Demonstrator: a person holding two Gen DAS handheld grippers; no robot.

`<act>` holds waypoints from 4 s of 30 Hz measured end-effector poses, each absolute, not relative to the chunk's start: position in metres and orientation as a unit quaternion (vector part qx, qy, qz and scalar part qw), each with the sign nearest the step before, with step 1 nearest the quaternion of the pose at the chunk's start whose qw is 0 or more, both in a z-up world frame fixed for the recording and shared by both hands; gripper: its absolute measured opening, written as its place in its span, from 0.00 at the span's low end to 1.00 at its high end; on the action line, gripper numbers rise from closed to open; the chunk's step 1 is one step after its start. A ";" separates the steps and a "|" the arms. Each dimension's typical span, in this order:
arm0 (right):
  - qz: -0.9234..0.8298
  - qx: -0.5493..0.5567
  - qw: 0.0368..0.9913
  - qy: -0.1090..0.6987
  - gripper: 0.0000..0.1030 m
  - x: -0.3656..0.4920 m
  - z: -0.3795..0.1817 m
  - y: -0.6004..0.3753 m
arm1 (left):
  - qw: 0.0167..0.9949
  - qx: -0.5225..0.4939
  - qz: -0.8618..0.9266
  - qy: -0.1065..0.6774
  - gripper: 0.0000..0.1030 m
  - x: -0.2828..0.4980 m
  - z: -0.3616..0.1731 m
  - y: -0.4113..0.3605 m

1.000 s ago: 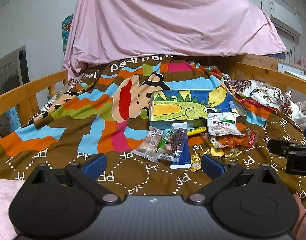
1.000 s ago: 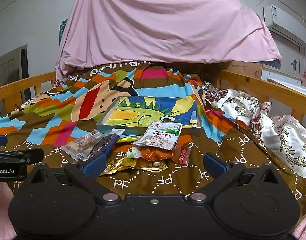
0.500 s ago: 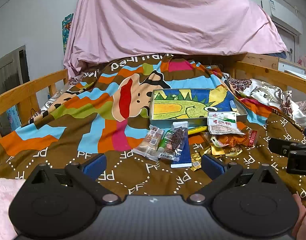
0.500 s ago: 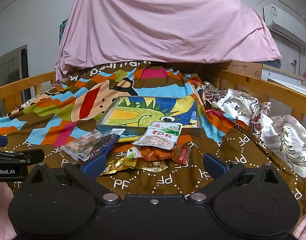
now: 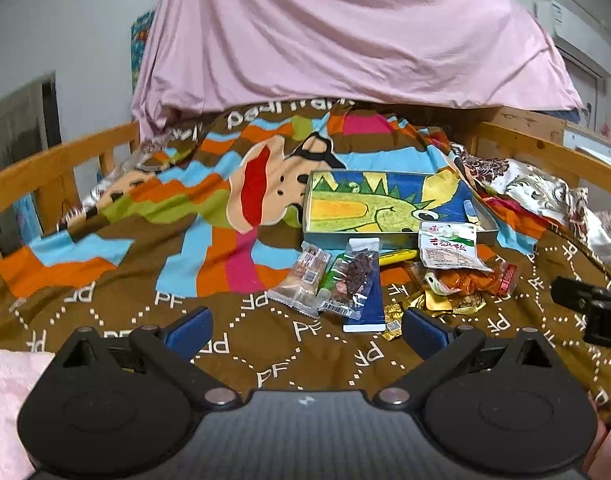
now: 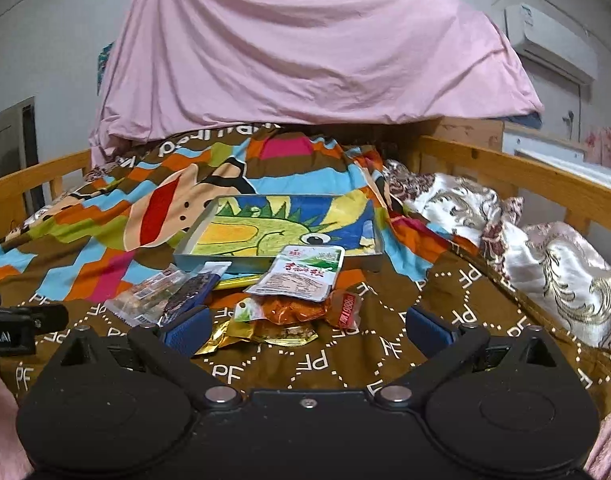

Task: Organize snacks
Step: 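Lower both tools toward the snacks lying in front of the tin, then grasp the cracker bar packet with the left tool while the right tool grasps the clear brown snack packet, then carry both packets over the tin and open both tools to drop them inside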

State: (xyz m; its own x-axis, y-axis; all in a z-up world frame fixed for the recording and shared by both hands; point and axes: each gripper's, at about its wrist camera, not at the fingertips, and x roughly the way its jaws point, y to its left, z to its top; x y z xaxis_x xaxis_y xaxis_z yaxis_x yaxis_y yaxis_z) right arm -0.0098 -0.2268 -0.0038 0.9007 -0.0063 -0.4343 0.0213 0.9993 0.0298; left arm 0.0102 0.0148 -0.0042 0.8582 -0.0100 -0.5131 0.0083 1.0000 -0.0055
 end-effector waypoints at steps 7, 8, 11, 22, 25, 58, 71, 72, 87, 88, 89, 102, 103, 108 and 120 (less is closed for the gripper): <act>0.024 0.007 0.971 0.239 1.00 0.011 -0.003 -0.219 | 0.951 -0.008 -0.042 0.305 1.00 0.051 0.003 0.027; 0.028 0.000 0.970 0.241 1.00 0.016 -0.004 -0.216 | 0.950 -0.003 -0.043 0.309 1.00 0.059 0.005 0.029; 0.031 -0.013 0.968 0.249 1.00 0.033 -0.008 -0.207 | 0.945 0.009 -0.052 0.323 1.00 0.089 0.008 0.036; 0.057 -0.066 0.958 0.273 1.00 0.110 -0.032 -0.144 | 0.921 0.068 -0.056 0.379 1.00 0.192 -0.017 0.045; 0.057 -0.092 0.953 0.283 0.99 0.134 -0.043 -0.117 | 0.912 0.043 -0.072 0.401 0.99 0.212 -0.023 0.053; 0.067 -0.259 0.929 0.257 0.95 0.172 -0.107 -0.078 | 0.878 0.050 -0.137 0.457 0.90 0.264 -0.081 0.054; 0.117 -0.269 0.922 0.252 0.48 0.173 -0.110 -0.063 | 0.877 0.055 -0.180 0.443 0.45 0.260 -0.082 0.047; 0.119 -0.276 0.921 0.249 0.47 0.173 -0.110 -0.060 | 0.877 0.053 -0.179 0.443 0.45 0.261 -0.083 0.047; 0.143 -0.368 0.898 0.193 0.19 0.152 -0.124 -0.042 | 0.874 0.010 -0.158 0.460 0.41 0.265 -0.085 0.058; 0.144 -0.363 0.900 0.192 0.18 0.152 -0.122 -0.043 | 0.874 0.009 -0.157 0.460 0.41 0.264 -0.084 0.058; 0.145 -0.357 0.903 0.191 0.16 0.152 -0.121 -0.044 | 0.874 0.008 -0.156 0.459 0.40 0.264 -0.084 0.058; 0.136 -0.375 0.908 0.127 0.13 0.124 -0.102 -0.043 | 0.882 -0.029 -0.136 0.451 0.40 0.243 -0.068 0.066; 0.133 -0.377 0.908 0.121 0.13 0.120 -0.100 -0.043 | 0.883 -0.033 -0.135 0.447 0.40 0.241 -0.065 0.067; 0.119 -0.369 0.916 0.101 0.10 0.115 -0.086 -0.050 | 0.898 -0.052 -0.132 0.417 0.40 0.227 -0.049 0.074; 0.093 -0.383 0.917 0.067 0.10 0.114 -0.076 -0.055 | 0.924 -0.092 -0.131 0.347 0.40 0.223 -0.028 0.083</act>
